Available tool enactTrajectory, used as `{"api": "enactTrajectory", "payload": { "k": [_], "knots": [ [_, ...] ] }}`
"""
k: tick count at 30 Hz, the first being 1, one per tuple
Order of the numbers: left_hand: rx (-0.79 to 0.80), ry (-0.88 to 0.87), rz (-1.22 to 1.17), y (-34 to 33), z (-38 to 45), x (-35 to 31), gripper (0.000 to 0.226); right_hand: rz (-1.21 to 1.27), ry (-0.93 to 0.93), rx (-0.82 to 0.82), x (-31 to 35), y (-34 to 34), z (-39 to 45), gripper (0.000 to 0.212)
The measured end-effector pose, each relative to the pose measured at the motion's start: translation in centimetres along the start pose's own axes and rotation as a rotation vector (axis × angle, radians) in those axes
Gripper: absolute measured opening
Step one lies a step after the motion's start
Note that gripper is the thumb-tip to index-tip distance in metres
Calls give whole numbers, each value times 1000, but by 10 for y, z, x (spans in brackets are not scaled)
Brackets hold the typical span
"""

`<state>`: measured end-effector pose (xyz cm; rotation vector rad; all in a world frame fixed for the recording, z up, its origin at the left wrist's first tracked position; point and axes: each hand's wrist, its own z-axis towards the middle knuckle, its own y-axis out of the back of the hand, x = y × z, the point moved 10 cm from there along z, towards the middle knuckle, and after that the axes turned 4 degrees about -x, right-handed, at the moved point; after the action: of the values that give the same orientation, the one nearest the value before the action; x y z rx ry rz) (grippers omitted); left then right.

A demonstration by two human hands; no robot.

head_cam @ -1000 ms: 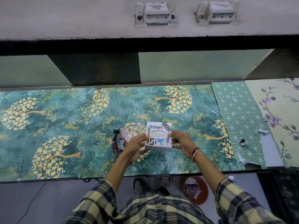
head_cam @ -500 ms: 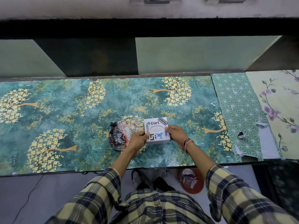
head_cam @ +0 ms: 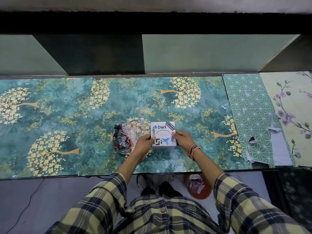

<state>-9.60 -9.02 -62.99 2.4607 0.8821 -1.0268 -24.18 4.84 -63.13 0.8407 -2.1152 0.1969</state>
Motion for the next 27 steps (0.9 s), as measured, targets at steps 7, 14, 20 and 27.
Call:
{"api": "enactTrajectory", "payload": {
  "k": [7, 14, 20, 27],
  "knots": [
    [-5, 15, 25, 1, -7, -3, 30, -37, -5, -32, 4, 4, -2, 23],
    [-382, -68, 148, 56, -19, -19, 17, -237, 220, -413, 52, 27, -23, 18],
    [-811, -41, 351, 119, -44, -22, 40, -278, 266, -266, 63, -12, -28, 13],
    [-782, 67, 207, 151, -34, 7, 36, -240, 153, 17, 41, -68, -44, 9]
  ]
}}
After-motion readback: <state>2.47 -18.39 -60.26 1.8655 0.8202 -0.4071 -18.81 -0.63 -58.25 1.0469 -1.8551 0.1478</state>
